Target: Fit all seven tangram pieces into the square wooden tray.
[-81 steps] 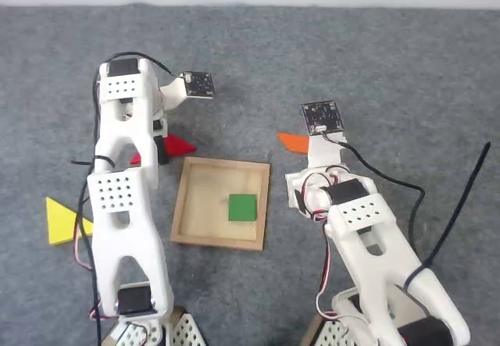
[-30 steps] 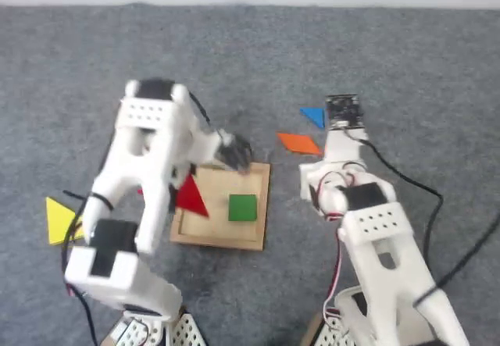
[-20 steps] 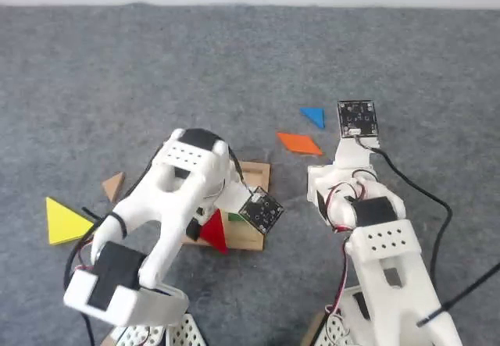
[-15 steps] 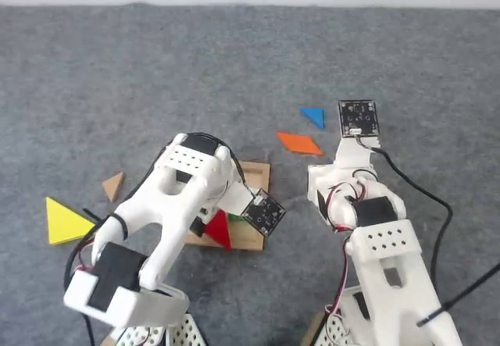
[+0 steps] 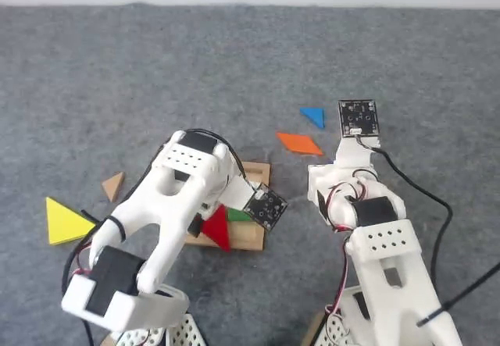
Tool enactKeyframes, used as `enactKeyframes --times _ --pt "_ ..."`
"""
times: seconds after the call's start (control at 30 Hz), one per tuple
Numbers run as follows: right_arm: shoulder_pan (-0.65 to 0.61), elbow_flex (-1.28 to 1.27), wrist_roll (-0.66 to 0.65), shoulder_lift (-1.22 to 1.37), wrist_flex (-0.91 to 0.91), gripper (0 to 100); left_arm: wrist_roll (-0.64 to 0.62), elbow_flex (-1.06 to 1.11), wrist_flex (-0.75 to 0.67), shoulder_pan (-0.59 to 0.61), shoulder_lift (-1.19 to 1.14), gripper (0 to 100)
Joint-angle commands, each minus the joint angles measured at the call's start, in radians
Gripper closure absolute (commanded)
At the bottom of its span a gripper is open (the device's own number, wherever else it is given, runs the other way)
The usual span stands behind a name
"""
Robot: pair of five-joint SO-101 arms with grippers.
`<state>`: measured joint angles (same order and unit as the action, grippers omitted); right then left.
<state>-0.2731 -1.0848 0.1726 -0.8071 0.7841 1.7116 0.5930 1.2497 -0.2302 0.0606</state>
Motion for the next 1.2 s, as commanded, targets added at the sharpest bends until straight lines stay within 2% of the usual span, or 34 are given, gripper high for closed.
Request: enactKeyframes --times 0.0,0.1,0.2,0.27,0.4,0.5,0.6,0.73,0.8,0.93,1.17 --pt "0.010 0.008 -0.025 -0.038 -0.021 89.0 -0.048 -0.142 0.097 0.061 0.081 65" --pt "0.007 0.008 -0.058 -0.038 -0.015 89.0 -0.094 -0.202 0.229 0.123 0.173 65" --pt "-0.001 0.008 -0.098 -0.038 -0.012 89.0 -0.169 -0.166 0.350 0.206 0.302 65" --pt "-0.030 0.011 -0.101 -0.038 0.015 89.1 -0.238 -0.102 0.362 0.270 0.399 65" --pt "-0.131 0.015 -0.164 -0.038 0.065 92.3 -0.460 0.119 0.215 0.414 0.605 65" --pt "-0.217 0.015 -0.209 -0.038 0.084 99.3 -0.707 0.285 0.103 0.514 0.767 67" --pt "-0.320 0.015 -0.261 -0.038 0.108 98.6 -0.950 0.412 0.106 0.608 0.945 76" --pt "-0.460 0.057 -0.310 -0.036 0.168 99.1 -1.160 0.613 0.069 0.669 1.155 90" --pt "-0.509 0.097 -0.310 -0.035 0.219 99.1 -1.180 0.677 0.032 0.672 1.227 95" --pt "-0.578 0.153 -0.307 0.019 0.274 99.1 -1.137 0.707 0.018 0.637 1.232 95" --pt "-0.642 0.245 -0.304 0.277 0.249 99.1 -1.154 0.662 -0.009 0.494 0.979 96"
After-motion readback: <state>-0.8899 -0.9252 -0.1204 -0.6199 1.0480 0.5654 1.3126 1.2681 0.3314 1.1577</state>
